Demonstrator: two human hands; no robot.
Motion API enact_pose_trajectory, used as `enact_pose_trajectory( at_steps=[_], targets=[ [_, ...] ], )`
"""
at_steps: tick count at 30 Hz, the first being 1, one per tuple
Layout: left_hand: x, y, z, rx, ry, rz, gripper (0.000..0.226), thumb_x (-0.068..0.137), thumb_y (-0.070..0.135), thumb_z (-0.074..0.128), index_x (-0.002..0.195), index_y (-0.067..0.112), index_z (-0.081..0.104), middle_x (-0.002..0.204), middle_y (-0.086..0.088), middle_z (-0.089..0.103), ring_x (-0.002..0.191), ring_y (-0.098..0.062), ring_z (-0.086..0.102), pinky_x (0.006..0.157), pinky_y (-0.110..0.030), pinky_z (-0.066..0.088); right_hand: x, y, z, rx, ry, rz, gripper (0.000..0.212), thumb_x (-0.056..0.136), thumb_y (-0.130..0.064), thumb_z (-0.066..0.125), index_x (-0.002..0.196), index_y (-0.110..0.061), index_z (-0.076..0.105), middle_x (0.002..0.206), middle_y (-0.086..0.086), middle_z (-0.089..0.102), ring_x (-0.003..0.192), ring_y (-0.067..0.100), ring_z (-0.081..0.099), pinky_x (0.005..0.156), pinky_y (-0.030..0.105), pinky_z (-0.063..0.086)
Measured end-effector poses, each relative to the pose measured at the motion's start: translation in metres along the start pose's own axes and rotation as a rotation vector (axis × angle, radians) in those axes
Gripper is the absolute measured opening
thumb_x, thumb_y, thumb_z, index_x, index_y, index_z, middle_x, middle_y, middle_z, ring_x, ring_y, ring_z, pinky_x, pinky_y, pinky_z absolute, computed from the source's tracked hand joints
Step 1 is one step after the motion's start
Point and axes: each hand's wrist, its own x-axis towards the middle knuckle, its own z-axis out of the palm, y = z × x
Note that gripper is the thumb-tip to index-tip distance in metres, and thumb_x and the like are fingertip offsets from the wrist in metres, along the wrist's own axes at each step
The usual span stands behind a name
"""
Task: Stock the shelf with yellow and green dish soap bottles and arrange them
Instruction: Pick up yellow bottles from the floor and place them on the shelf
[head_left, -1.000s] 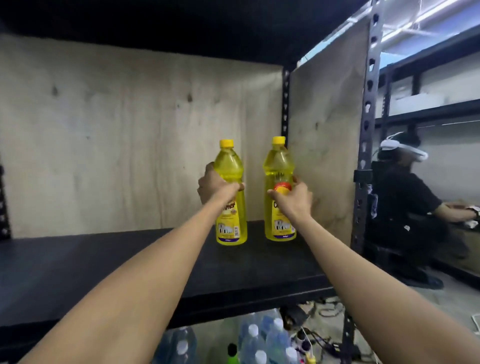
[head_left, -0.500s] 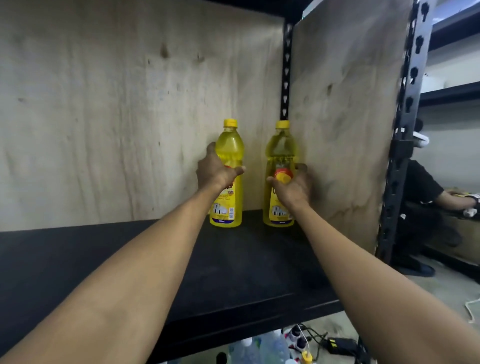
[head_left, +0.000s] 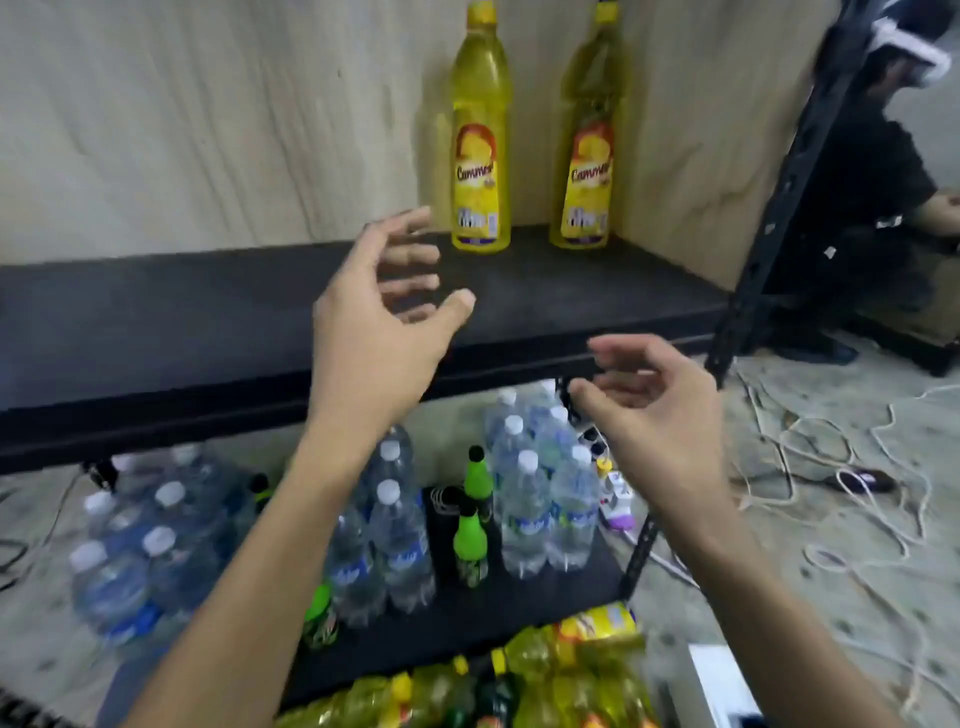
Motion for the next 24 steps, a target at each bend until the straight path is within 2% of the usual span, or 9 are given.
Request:
enact_pose_trajectory(
  at_steps=[3, 7, 9, 11, 13, 15, 17, 19, 24],
  targets=[
    [-0.12, -0.031, -0.022, -0.043, 0.0, -0.107, 0.038, 0.084, 0.007, 0.075, 0.111, 0.031, 0.063, 0.1, 0.003, 0.07, 0.084, -0.011, 0.069, 0.075, -0.019, 0.055, -0.103, 0.079, 0.004, -0.049, -0.174, 0.277, 0.031, 0.074, -0.004, 0.083, 0.089, -0.028, 0.072, 0.087, -0.004, 0.074, 0.072, 0.013, 0.069, 0.072, 0.026, 0.058],
    [-0.241, -0.134, -0.022, 0.086, -0.109, -0.637, 0.03, 0.081, 0.003, 0.076, 0.095, 0.029, 0.067, 0.092, 0.006, 0.072, 0.075, -0.005, 0.068, 0.081, -0.036, 0.059, -0.19, 0.192, 0.007, -0.312, -0.349, 0.695, 0.024, 0.069, -0.018, 0.084, 0.09, -0.024, 0.074, 0.078, -0.005, 0.07, 0.07, 0.014, 0.065, 0.076, 0.032, 0.054],
    [-0.287, -0.182, -0.013, 0.218, -0.257, -0.865, 0.028, 0.081, 0.008, 0.076, 0.091, 0.031, 0.065, 0.09, 0.011, 0.07, 0.079, -0.007, 0.069, 0.076, -0.029, 0.056, -0.211, 0.237, 0.006, -0.414, -0.41, 0.861, 0.033, 0.071, -0.018, 0.085, 0.102, -0.012, 0.076, 0.08, 0.001, 0.071, 0.069, 0.017, 0.064, 0.075, 0.035, 0.054],
    [-0.323, -0.222, 0.004, 0.331, -0.453, -1.039, 0.024, 0.081, 0.016, 0.075, 0.099, 0.029, 0.066, 0.095, 0.009, 0.07, 0.091, -0.014, 0.069, 0.069, -0.018, 0.049, -0.225, 0.272, 0.002, -0.514, -0.437, 0.966, 0.045, 0.072, -0.021, 0.085, 0.113, -0.007, 0.073, 0.098, 0.012, 0.074, 0.091, 0.026, 0.069, 0.084, 0.036, 0.053],
    [-0.355, -0.255, 0.029, 0.408, -0.636, -1.159, 0.033, 0.077, 0.024, 0.075, 0.109, 0.026, 0.07, 0.106, 0.003, 0.073, 0.1, -0.019, 0.069, 0.077, -0.024, 0.053, -0.233, 0.3, -0.003, -0.589, -0.421, 1.03, 0.053, 0.075, -0.021, 0.084, 0.123, -0.003, 0.068, 0.119, 0.017, 0.071, 0.114, 0.031, 0.065, 0.091, 0.035, 0.049],
    [-0.381, -0.278, 0.055, 0.456, -0.762, -1.236, 0.036, 0.075, 0.03, 0.076, 0.109, 0.019, 0.072, 0.113, -0.005, 0.072, 0.104, -0.025, 0.068, 0.08, -0.029, 0.054, -0.239, 0.325, -0.008, -0.67, -0.439, 1.063, 0.055, 0.078, -0.024, 0.082, 0.125, -0.001, 0.065, 0.124, 0.018, 0.069, 0.117, 0.033, 0.063, 0.091, 0.034, 0.048],
    [-0.402, -0.296, 0.082, 0.493, -0.855, -1.275, 0.04, 0.077, 0.034, 0.076, 0.106, 0.006, 0.071, 0.113, -0.014, 0.072, 0.106, -0.029, 0.068, 0.074, -0.033, 0.051, -0.241, 0.35, -0.011, -0.747, -0.479, 1.064, 0.062, 0.08, -0.03, 0.081, 0.131, 0.0, 0.06, 0.127, 0.018, 0.067, 0.119, 0.033, 0.062, 0.09, 0.033, 0.048],
    [-0.412, -0.31, 0.107, 0.528, -0.899, -1.297, 0.053, 0.077, 0.041, 0.077, 0.112, 0.003, 0.068, 0.118, -0.015, 0.07, 0.109, -0.029, 0.066, 0.076, -0.034, 0.05, -0.24, 0.371, -0.007, -0.77, -0.497, 1.056, 0.072, 0.08, -0.031, 0.082, 0.138, -0.001, 0.053, 0.13, 0.019, 0.065, 0.12, 0.035, 0.06, 0.09, 0.034, 0.048],
    [-0.422, -0.337, 0.154, 0.49, -0.813, -1.412, 0.065, 0.072, 0.045, 0.083, 0.12, 0.006, 0.063, 0.123, -0.011, 0.067, 0.113, -0.029, 0.064, 0.076, -0.029, 0.047, -0.241, 0.416, 0.01, -0.928, -0.608, 1.027, 0.078, 0.078, -0.039, 0.08, 0.138, -0.003, 0.045, 0.134, 0.022, 0.057, 0.125, 0.038, 0.052, 0.101, 0.04, 0.044]
  ],
)
